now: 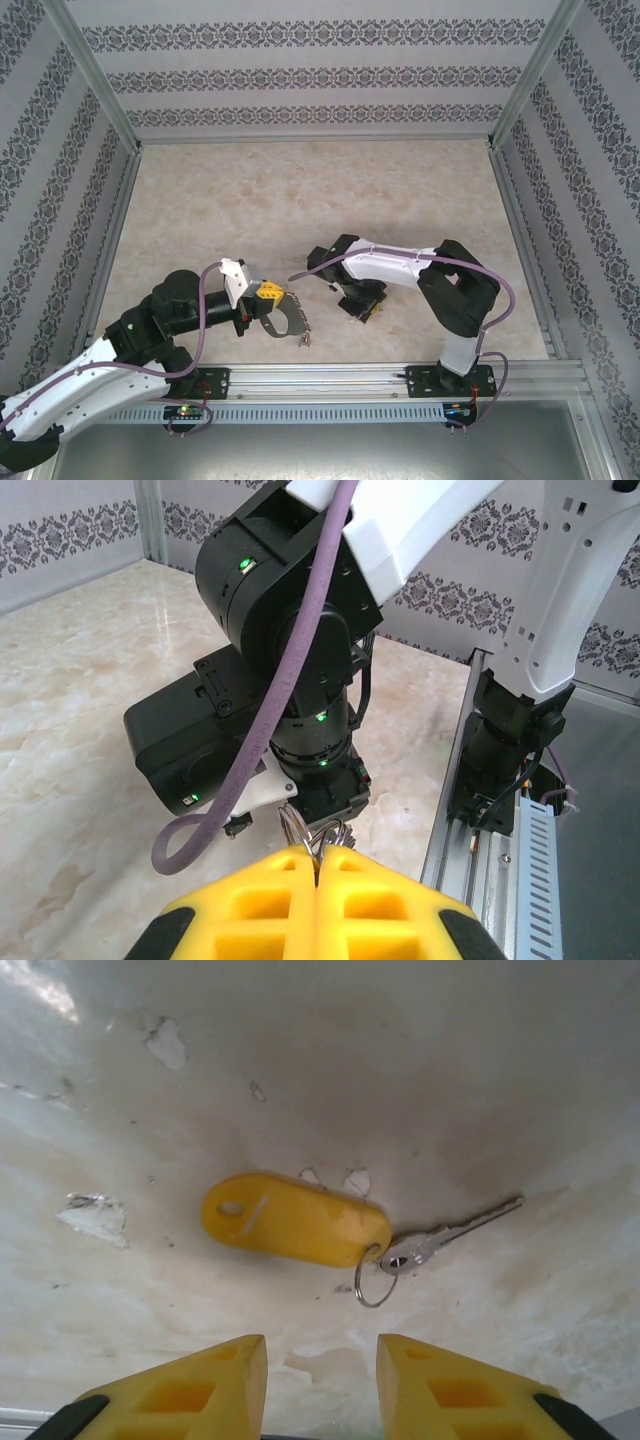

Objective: Put the keys on the keyring

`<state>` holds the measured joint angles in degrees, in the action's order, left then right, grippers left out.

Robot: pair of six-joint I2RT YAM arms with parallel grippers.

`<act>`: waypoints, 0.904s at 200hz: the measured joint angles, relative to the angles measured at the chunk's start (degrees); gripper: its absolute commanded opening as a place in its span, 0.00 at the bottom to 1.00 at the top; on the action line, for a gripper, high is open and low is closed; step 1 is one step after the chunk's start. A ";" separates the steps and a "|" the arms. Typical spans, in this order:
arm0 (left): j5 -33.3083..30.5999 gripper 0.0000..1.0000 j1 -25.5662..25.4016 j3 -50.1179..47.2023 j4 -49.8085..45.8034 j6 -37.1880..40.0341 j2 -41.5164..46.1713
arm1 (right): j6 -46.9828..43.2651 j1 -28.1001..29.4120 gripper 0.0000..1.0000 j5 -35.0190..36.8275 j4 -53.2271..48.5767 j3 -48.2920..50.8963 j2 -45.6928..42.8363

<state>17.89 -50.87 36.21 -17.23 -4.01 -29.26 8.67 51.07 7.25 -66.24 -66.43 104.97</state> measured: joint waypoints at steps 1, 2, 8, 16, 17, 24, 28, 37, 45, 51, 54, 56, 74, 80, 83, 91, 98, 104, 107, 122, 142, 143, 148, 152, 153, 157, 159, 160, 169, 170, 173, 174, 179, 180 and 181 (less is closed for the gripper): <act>0.00 0.00 0.00 0.00 0.00 0.00 0.02 | -0.02 -0.04 0.33 0.00 0.04 0.04 0.04; 0.00 0.00 0.00 0.00 0.00 0.00 0.02 | -0.04 -0.07 0.33 0.00 0.07 0.07 0.07; 0.00 0.00 0.00 0.00 0.00 0.00 0.11 | -0.13 -0.35 0.33 -0.02 0.33 0.17 0.26; 0.00 0.00 0.00 0.00 0.00 0.00 0.17 | -0.15 -0.55 0.32 0.00 0.55 0.22 0.55; 0.00 0.00 0.00 0.00 0.00 0.00 0.17 | -0.17 -0.57 0.32 0.00 0.55 0.22 0.57; 0.02 0.00 0.00 0.00 0.00 0.00 0.17 | -0.31 -0.72 0.32 0.00 0.81 0.24 0.79; 0.00 0.00 0.00 0.00 0.00 0.00 0.17 | -0.35 -0.79 0.31 0.00 0.92 0.24 0.92; 0.00 0.00 0.00 0.00 0.00 0.00 0.17 | -0.55 -1.09 0.31 0.00 1.18 0.24 1.20; 0.02 0.00 0.00 0.00 0.00 0.00 0.17 | -0.79 -1.11 0.31 0.02 1.36 0.24 1.49; 0.00 0.00 0.00 0.00 0.00 0.00 0.17 | -0.94 -1.25 0.31 0.02 1.42 0.26 1.73; 0.00 0.00 0.00 0.00 0.00 0.00 0.17 | -1.01 -1.31 0.31 0.02 1.49 0.28 1.81; 0.00 0.00 0.00 0.00 0.00 0.00 0.17 | -1.05 -1.38 0.31 0.02 1.53 0.31 1.88; 0.00 0.00 0.00 0.00 0.00 0.00 0.17 | -1.44 -1.49 0.30 0.09 1.64 0.35 2.51; 0.02 0.00 0.00 0.00 0.00 0.00 0.17 | -1.55 -1.49 0.30 0.20 1.64 0.35 2.71; 0.02 0.00 0.00 0.00 0.00 0.00 0.17 | -1.57 -1.49 0.29 0.26 1.64 0.35 2.78; 0.00 0.00 0.00 0.00 0.00 0.00 0.17 | -1.66 -1.49 0.29 0.35 1.68 0.35 2.89; 0.00 0.00 0.00 0.00 0.00 0.00 0.17 | -1.84 -1.49 0.29 0.48 1.77 0.35 2.89; 0.02 0.00 0.00 0.00 0.00 0.00 0.17 | -1.90 -1.62 0.28 0.52 1.84 0.35 2.89; 0.02 0.00 0.00 0.00 0.00 0.00 0.17 | -2.01 -1.73 0.28 0.59 1.86 0.35 2.89; 0.00 0.00 0.00 0.00 0.00 0.00 0.17 | -2.34 -1.88 0.27 0.98 1.86 0.35 2.95; 0.02 0.00 0.00 0.00 0.00 0.00 0.17 | -2.78 -2.23 0.26 1.22 1.90 0.35 3.17; 0.02 0.00 0.00 0.00 0.00 0.00 0.17 | -2.82 -2.23 0.26 1.27 1.90 0.35 3.17; 0.02 0.00 0.00 0.00 0.00 0.00 0.17 | -2.89 -2.23 0.26 1.40 1.95 0.35 3.19; 0.02 0.00 0.00 0.00 0.00 0.00 0.20 | -2.91 -2.23 0.26 1.44 1.95 0.35 3.21; 0.02 0.00 0.00 0.00 0.00 0.00 0.22 | -2.91 -2.23 0.26 1.46 1.95 0.35 3.21; 0.02 0.00 0.00 0.00 0.00 0.00 0.31 | -2.93 -2.23 0.26 1.57 1.99 0.35 3.21; 0.02 0.00 0.00 0.00 0.00 0.00 0.31 | -2.93 -2.23 0.26 1.60 1.99 0.35 3.21; 0.02 0.00 0.00 0.00 0.00 0.00 0.31 | -2.93 -2.23 0.26 1.62 2.01 0.35 3.21; 0.04 0.00 0.00 0.00 0.00 0.00 0.52 | -2.97 -2.23 0.26 1.84 2.01 0.35 3.21; 0.04 0.00 0.00 0.00 0.00 0.00 0.52 | -2.99 -2.23 0.26 1.86 2.01 0.35 3.21; 0.04 0.00 0.00 0.00 0.00 0.00 0.63 | -3.06 -2.23 0.26 1.90 2.01 0.35 3.21; 0.04 0.00 0.00 0.00 0.00 0.00 0.66 | -3.06 -2.23 0.26 1.92 2.01 0.35 3.21; 0.04 0.00 0.00 0.00 0.00 0.00 0.81 | -3.10 -2.34 0.25 1.99 2.01 0.35 3.21; 0.04 0.00 0.00 0.00 0.00 0.00 0.83 | -3.08 -2.36 0.25 2.01 2.01 0.35 3.21; 0.07 0.00 0.00 0.00 0.00 0.00 0.90 | -3.08 -2.38 0.25 2.01 2.01 0.35 3.21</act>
<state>17.96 -50.87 36.21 -17.23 -4.01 -28.36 5.58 48.69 9.26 -64.23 -66.08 108.18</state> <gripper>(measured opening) 0.046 0.258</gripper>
